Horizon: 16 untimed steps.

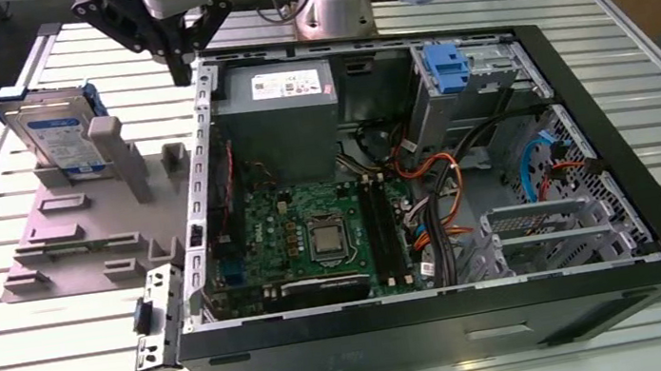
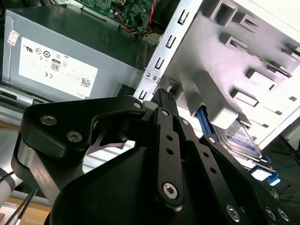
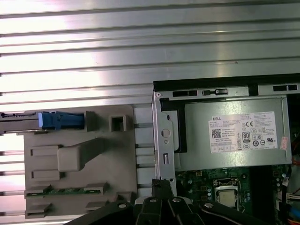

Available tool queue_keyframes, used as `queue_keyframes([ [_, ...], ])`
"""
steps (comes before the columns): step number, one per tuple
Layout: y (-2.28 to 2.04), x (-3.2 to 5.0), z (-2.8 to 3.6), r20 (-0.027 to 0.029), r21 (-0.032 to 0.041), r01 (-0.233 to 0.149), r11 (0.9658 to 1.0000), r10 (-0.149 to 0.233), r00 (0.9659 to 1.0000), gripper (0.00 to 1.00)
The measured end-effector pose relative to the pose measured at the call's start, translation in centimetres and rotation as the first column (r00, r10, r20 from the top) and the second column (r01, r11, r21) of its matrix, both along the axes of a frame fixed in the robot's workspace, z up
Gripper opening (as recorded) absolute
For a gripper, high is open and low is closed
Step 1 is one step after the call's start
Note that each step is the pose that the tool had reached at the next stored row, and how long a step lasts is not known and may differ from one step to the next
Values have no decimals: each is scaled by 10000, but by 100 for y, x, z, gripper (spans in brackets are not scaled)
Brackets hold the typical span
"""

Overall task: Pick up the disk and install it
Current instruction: 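Reach for the disk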

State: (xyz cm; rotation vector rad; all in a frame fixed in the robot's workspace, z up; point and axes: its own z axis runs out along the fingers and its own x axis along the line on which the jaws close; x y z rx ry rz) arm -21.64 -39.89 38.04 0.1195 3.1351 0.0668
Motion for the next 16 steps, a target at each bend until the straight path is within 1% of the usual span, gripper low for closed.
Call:
queue_keyframes([
  [16,0,-161,-3,0,0,0,10000,0,10000,11],
])
